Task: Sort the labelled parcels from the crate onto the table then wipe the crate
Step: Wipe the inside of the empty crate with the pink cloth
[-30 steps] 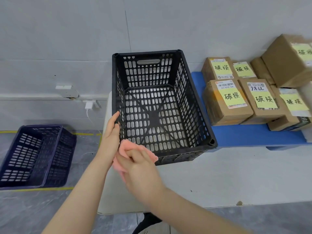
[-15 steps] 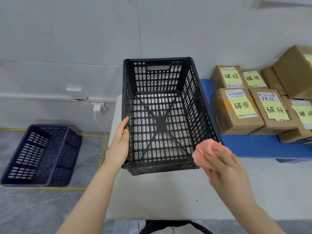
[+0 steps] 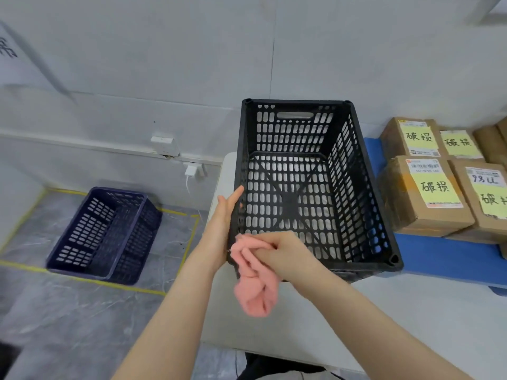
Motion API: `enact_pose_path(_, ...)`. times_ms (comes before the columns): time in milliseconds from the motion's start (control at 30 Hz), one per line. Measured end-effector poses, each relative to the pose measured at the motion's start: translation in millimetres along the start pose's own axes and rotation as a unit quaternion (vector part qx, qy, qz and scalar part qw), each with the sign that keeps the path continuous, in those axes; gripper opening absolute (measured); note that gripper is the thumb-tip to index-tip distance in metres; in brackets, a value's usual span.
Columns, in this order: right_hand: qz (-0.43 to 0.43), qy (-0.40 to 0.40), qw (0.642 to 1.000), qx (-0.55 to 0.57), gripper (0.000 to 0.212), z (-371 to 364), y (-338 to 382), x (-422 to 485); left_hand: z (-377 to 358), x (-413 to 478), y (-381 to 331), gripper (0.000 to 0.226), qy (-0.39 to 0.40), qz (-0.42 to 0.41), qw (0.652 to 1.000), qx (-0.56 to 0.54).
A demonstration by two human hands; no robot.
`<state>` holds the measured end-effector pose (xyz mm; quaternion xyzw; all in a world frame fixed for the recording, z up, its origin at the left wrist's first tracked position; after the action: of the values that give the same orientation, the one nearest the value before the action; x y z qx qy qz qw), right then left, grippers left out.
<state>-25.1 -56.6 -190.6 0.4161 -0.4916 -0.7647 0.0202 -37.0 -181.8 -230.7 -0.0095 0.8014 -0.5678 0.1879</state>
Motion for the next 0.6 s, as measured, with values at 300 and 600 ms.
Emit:
enact_pose_path(300,0.199,-0.043,0.978,0.046,0.026,62.0,45.4,-12.7,28.9,-28.7,36.3,0.068,-0.064,0.059,0.993,-0.076)
enact_pose_path(600,0.435,0.006,0.768,-0.469,0.032,-48.5,48.3,16.4,18.6,-40.8,24.6,0.038,-0.108,0.026,0.985,-0.130)
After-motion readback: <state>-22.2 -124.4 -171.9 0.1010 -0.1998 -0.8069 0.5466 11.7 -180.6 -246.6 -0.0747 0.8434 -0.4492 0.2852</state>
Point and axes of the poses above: each hand's wrist, its own x-axis towards the middle knuckle, its own z-axis out of the back of the hand, y = z × x, the point moved 8 cm from there along x, towards the middle knuckle, and after that the axes turned 10 degrees about -z, right-handed, at the moved point
